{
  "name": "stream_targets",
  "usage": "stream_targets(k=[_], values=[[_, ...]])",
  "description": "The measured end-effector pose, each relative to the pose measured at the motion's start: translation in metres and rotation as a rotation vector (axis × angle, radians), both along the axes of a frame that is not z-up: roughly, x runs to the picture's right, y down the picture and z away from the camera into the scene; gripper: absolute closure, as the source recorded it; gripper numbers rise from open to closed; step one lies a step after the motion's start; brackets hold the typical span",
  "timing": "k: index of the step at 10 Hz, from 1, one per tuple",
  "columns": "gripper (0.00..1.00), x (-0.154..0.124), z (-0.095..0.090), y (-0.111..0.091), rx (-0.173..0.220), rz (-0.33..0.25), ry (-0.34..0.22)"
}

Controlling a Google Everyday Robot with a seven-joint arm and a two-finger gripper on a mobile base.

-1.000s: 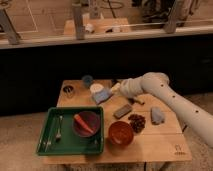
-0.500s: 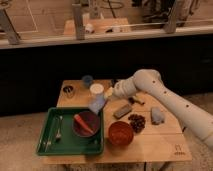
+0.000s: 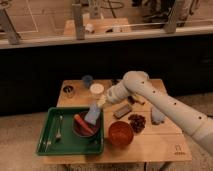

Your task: Place sponge in purple bowl

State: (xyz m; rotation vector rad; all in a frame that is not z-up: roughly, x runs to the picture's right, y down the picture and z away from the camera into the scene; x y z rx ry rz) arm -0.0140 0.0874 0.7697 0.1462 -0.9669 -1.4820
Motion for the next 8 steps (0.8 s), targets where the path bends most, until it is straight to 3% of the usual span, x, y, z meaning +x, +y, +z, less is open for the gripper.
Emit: stream_targets(k=[3, 5, 8], values=[[0.41, -0.007, 0.007, 0.008, -0.005, -0.034, 0.023], [0.22, -0.006, 0.011, 0.007, -0.022, 0.004, 0.069], [0.20, -0.002, 0.015, 0.004, -0.071, 0.077, 0.097]])
